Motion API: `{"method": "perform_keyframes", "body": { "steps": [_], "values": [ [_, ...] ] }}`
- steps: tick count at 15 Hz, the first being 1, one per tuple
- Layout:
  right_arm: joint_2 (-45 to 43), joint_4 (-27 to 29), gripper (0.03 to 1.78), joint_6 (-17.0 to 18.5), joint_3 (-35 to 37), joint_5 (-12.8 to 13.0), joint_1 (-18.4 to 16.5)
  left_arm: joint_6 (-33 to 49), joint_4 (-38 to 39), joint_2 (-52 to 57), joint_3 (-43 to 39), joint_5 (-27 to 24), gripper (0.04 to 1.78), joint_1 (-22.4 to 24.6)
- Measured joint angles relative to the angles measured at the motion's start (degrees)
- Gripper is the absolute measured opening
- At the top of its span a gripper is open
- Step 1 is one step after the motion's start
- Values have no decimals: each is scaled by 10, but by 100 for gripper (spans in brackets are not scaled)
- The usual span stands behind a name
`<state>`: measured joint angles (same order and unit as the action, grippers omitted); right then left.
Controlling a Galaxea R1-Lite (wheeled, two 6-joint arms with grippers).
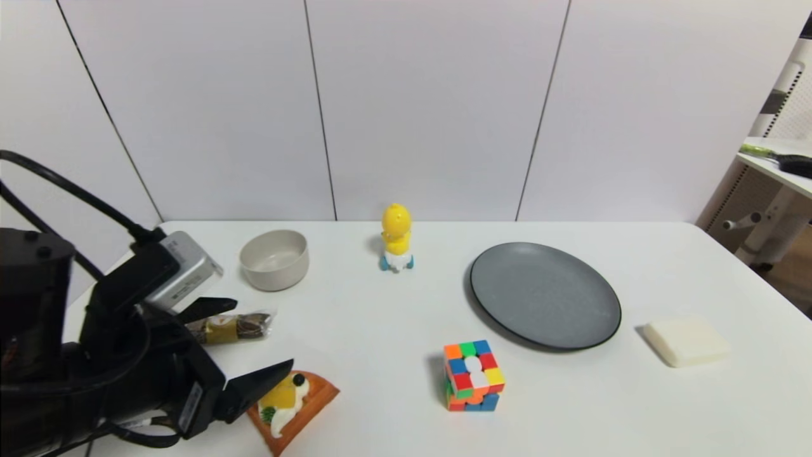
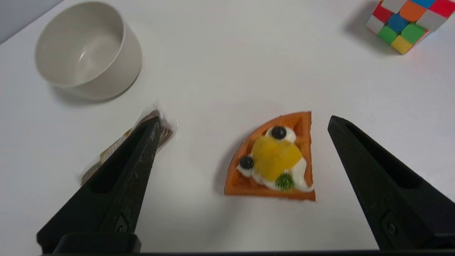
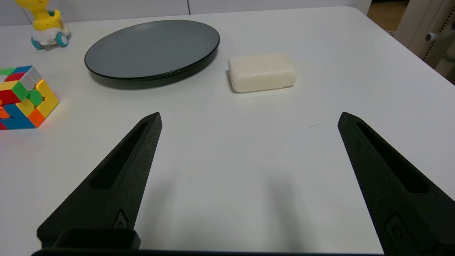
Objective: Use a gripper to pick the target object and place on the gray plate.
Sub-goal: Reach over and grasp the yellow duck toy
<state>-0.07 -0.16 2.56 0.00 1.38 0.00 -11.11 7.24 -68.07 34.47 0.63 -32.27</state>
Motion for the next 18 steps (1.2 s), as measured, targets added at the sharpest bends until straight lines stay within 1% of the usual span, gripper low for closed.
{"method": "perform_keyframes", "body": {
  "steps": [2,6,10,12,14,16,18],
  "values": [
    [0,0,171,0,0,0,0,1,50,-49,10,4,169,-18],
    [0,0,171,0,0,0,0,10,106,-140,58,7,169,-43],
    [0,0,171,0,0,0,0,58,194,-221,78,8,169,-74],
    [0,0,171,0,0,0,0,77,226,-257,94,9,169,-93],
    [0,0,171,0,0,0,0,88,240,-290,118,30,169,-105],
    [0,0,171,0,0,0,0,91,266,-321,136,76,169,-113],
    [0,0,171,0,0,0,0,92,299,-350,142,106,169,-114]
  ]
}}
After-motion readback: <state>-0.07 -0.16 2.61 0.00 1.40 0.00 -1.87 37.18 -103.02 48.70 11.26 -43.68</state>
